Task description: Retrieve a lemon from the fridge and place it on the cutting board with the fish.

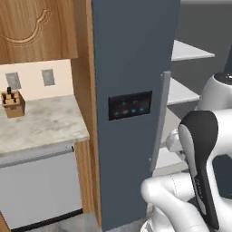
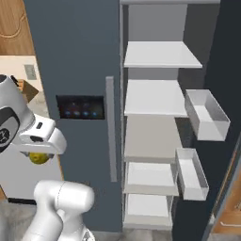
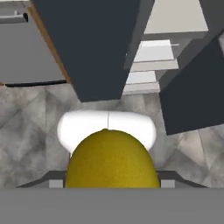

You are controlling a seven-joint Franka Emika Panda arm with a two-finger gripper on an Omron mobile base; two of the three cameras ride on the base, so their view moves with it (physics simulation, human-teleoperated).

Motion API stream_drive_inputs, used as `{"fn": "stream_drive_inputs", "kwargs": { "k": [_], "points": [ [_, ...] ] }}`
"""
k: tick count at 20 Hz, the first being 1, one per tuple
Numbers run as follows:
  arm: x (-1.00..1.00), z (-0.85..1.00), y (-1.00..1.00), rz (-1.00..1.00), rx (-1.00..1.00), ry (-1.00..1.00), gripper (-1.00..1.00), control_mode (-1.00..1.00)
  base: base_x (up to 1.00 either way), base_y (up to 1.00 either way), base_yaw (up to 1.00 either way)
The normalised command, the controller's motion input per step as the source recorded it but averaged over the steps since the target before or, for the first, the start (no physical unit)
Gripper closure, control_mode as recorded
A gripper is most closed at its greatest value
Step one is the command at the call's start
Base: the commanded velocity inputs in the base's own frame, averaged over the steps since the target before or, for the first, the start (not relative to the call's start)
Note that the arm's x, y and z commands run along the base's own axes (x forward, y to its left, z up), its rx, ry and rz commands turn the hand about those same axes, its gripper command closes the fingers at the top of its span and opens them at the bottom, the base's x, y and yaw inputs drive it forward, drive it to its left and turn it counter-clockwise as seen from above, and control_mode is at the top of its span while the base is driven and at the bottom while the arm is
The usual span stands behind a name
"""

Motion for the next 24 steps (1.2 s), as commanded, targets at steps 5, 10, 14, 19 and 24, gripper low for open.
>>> {"fn": "stream_drive_inputs", "kwargs": {
  "k": [5,10,14,19,24],
  "points": [
    [0.00,0.00,0.00,0.00,0.00,0.00,1.00,1.00,-0.26,0.96,0.68],
    [0.00,0.00,0.00,0.00,0.00,0.00,1.00,1.00,-0.19,1.00,0.71],
    [0.00,0.00,0.00,0.00,0.00,0.00,1.00,1.00,-0.05,1.00,0.72],
    [0.00,0.00,0.00,0.00,0.00,0.00,1.00,1.00,-0.01,0.96,0.71],
    [0.00,0.00,0.00,0.00,0.00,0.00,1.00,1.00,0.13,0.61,0.15]
  ]
}}
